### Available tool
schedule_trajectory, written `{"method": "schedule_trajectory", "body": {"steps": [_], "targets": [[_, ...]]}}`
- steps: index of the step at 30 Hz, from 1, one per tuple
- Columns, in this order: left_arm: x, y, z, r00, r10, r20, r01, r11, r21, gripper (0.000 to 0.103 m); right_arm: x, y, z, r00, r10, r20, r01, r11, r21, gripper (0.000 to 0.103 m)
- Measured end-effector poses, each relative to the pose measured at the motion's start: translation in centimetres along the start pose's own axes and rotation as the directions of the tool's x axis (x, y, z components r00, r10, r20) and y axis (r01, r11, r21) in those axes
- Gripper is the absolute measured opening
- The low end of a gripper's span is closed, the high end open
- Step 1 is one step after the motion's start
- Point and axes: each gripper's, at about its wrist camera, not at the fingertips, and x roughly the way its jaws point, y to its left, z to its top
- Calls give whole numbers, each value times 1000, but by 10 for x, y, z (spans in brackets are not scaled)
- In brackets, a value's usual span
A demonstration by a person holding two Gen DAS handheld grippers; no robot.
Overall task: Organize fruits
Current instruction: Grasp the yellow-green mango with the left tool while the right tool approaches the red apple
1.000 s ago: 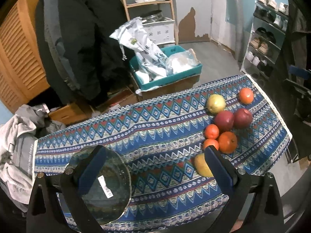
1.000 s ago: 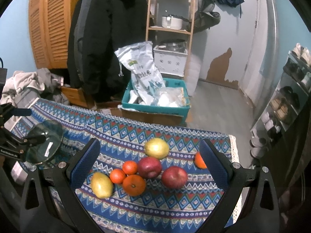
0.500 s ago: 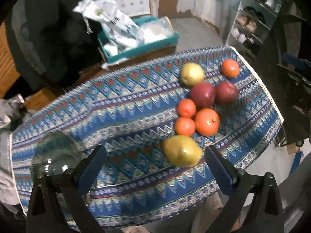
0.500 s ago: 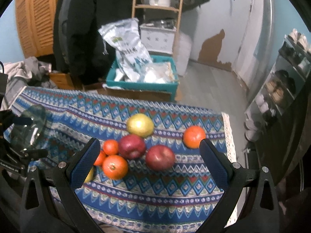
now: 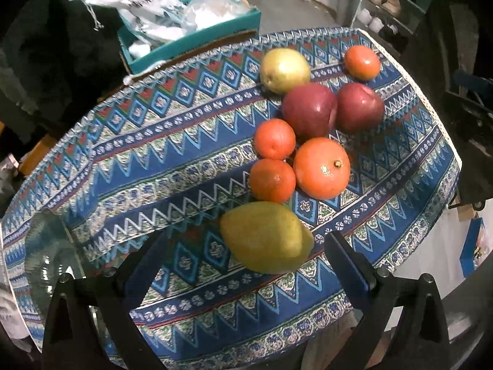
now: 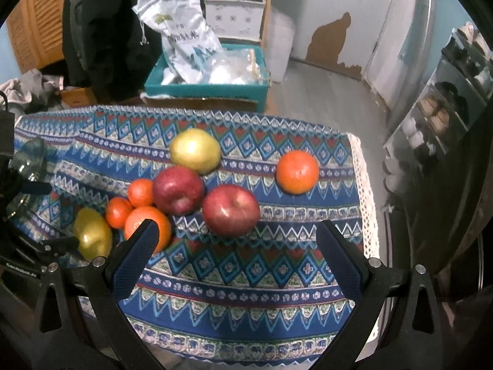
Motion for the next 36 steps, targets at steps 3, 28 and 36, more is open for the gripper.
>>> {"method": "schedule_trajectory", "body": {"steps": [3, 28, 36], "targets": [[14, -4, 1, 1000, 5, -22, -4, 1000, 16, 102, 7, -3, -3, 1000, 18, -23, -18, 1000, 15, 100], [85, -25, 4, 985, -77, -152, 87, 994, 62, 87, 67, 1, -5, 987, 40, -154, -42, 999, -9, 100], [80, -6, 1, 988, -90, -123, 96, 994, 45, 87, 96, -2, 4, 982, 62, -181, -66, 998, -14, 99]]}}
